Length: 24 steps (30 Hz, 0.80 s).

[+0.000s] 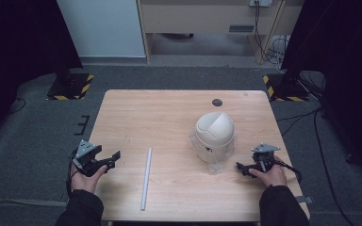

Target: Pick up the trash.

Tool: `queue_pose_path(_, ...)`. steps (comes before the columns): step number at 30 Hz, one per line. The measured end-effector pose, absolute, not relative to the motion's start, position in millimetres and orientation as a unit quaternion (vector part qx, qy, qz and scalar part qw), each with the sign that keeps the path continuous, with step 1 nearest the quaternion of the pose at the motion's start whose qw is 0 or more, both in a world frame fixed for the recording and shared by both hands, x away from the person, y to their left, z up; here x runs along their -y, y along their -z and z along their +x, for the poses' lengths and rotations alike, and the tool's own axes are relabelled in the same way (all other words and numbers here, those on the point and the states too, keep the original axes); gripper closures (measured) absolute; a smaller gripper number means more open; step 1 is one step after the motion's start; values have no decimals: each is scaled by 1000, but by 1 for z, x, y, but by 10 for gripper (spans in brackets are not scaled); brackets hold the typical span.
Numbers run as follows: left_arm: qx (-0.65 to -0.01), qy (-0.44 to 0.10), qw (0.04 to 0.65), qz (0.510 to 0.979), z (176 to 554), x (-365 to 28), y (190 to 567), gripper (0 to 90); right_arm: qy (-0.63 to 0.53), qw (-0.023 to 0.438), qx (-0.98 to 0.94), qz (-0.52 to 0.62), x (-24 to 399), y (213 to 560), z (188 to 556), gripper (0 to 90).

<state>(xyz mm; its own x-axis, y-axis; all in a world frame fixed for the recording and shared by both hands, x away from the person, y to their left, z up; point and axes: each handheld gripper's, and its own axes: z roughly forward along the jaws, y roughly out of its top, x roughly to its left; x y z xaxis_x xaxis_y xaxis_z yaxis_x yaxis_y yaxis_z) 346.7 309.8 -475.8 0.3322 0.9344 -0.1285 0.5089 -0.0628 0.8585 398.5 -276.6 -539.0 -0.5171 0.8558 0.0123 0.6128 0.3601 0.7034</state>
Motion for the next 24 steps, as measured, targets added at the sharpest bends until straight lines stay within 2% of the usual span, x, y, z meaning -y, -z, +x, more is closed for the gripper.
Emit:
queue_pose_path(13,-507,-255,474,673,345,-313,457,128,-335,181,-805,456,277,539,398,7)
queue_pose_path(24,-460,-255,515,677,345,-298,432,143,-335,182,-805,455,277,539,399,7)
